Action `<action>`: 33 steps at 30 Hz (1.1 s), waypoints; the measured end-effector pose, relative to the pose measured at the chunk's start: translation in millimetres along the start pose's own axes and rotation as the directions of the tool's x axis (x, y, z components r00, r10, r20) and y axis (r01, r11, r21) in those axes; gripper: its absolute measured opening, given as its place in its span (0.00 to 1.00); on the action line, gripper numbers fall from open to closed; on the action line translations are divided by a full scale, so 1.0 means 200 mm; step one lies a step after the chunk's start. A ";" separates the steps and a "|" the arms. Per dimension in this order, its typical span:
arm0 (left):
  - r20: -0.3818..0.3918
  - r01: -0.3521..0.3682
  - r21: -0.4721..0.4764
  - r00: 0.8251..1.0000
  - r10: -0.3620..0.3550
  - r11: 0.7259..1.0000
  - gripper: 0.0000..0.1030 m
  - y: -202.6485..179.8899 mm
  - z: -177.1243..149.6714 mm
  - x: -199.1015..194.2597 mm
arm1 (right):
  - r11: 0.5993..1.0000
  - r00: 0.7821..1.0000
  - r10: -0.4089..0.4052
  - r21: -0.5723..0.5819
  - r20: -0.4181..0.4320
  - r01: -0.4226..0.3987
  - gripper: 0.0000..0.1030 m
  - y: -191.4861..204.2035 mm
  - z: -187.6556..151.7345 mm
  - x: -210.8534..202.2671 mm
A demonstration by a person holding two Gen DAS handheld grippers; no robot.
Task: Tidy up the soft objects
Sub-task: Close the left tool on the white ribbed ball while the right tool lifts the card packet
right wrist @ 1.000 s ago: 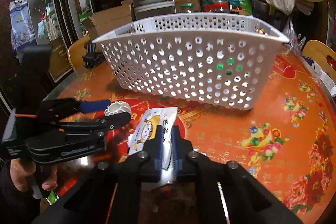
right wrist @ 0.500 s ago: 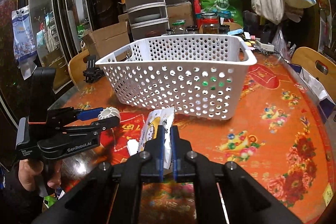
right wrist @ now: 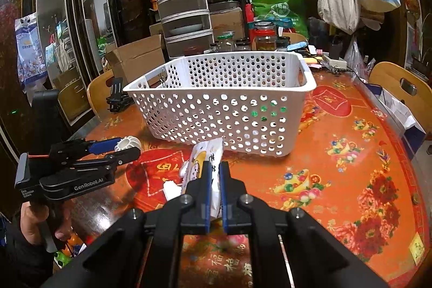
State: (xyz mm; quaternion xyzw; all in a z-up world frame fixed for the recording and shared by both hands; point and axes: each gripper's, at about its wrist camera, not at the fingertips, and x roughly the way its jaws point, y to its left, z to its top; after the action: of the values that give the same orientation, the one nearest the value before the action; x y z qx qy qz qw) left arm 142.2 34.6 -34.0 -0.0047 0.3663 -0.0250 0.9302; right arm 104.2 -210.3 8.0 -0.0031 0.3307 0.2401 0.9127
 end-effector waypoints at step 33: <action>0.027 0.009 -0.027 1.000 -0.008 1.000 0.40 0.02 0.09 -0.12 | 0.998 0.997 0.058 0.016 -0.042 -0.057 0.02 -0.01 0.03 -0.01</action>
State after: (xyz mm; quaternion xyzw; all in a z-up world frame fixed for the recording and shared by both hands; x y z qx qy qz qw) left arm 137.7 39.0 -4.7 -0.0190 0.3542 -0.0239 0.9347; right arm 107.1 -211.3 14.7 0.0081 0.3515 0.2638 0.8982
